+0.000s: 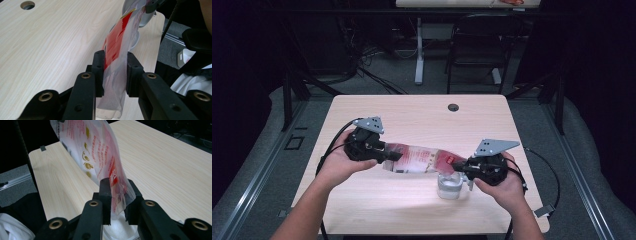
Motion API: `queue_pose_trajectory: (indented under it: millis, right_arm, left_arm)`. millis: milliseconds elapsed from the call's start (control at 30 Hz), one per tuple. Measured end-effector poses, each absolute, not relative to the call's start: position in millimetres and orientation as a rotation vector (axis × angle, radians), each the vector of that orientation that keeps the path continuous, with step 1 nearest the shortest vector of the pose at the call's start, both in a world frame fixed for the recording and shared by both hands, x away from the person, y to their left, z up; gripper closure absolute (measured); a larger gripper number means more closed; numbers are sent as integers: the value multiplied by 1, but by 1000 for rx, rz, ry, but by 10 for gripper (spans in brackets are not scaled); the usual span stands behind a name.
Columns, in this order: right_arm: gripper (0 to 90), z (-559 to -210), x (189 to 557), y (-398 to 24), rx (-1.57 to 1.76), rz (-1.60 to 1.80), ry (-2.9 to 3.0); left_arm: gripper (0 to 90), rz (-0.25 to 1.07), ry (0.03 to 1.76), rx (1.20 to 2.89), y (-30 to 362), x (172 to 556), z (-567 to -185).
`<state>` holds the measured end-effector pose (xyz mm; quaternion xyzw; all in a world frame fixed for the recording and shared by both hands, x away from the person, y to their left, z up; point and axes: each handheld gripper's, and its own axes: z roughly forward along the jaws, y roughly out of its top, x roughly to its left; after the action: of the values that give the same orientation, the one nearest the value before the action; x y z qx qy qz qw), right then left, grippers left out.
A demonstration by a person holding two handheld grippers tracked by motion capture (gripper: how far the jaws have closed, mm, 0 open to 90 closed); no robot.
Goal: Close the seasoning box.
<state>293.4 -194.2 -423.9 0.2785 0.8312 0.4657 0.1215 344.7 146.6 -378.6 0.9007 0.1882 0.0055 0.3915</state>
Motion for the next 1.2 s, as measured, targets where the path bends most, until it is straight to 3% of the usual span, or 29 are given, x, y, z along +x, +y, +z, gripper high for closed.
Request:
queue_pose_trajectory:
  millis: [233,1200]
  right_arm:
    - [891,-423,293,-193,798,1353,2416]
    - [900,-400,307,-171,773,1302,2499]
  left_arm:
    - [732,18,485,2263,151,343,-385]
    - [712,40,486,2236,170,335,-420]
